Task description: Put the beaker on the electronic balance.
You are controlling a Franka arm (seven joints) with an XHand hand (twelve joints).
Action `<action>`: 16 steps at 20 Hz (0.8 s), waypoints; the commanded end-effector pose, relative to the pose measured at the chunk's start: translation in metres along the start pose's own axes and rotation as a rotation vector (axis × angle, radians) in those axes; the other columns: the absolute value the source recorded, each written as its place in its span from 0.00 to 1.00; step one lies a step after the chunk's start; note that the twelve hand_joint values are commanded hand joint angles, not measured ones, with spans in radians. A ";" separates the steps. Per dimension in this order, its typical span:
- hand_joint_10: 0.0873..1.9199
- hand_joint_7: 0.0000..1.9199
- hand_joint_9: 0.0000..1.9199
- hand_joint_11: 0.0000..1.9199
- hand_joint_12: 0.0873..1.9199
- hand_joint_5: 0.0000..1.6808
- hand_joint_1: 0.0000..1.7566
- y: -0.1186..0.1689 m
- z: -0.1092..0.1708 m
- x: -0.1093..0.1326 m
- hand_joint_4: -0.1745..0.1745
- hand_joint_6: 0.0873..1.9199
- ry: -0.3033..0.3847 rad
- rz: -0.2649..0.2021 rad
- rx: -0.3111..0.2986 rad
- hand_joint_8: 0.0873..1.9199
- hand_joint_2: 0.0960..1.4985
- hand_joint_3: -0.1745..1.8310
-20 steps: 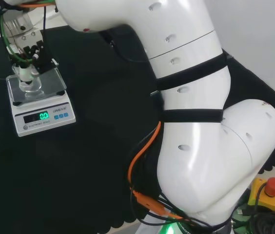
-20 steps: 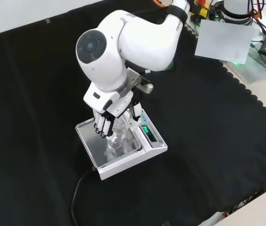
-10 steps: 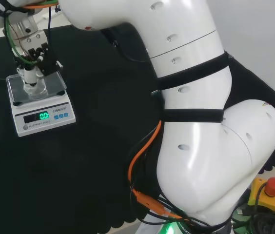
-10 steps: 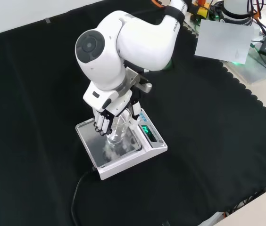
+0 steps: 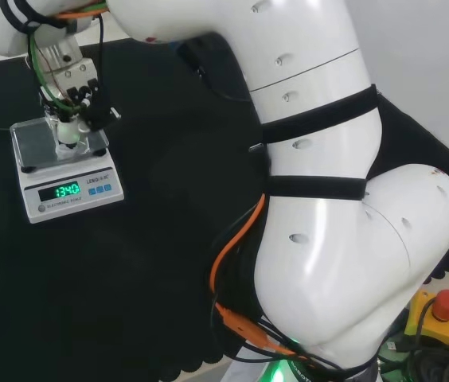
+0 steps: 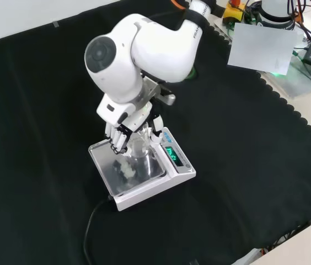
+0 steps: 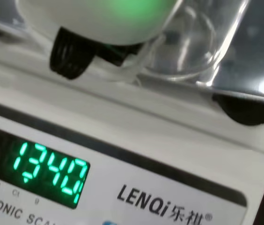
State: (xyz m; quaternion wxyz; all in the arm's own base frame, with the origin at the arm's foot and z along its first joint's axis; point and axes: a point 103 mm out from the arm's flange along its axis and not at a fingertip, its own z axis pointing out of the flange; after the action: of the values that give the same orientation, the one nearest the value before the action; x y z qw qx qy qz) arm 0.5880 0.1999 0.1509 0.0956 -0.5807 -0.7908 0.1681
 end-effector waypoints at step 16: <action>0.49 0.08 0.12 0.04 0.76 0.06 0.52 0.001 -0.035 0.019 0.44 0.03 -0.040 -0.064 -0.038 0.47 0.27 0.31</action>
State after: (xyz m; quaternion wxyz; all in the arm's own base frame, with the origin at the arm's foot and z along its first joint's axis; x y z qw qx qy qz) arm 0.6158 0.2254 0.1897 0.0598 -0.5726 -0.8055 0.1404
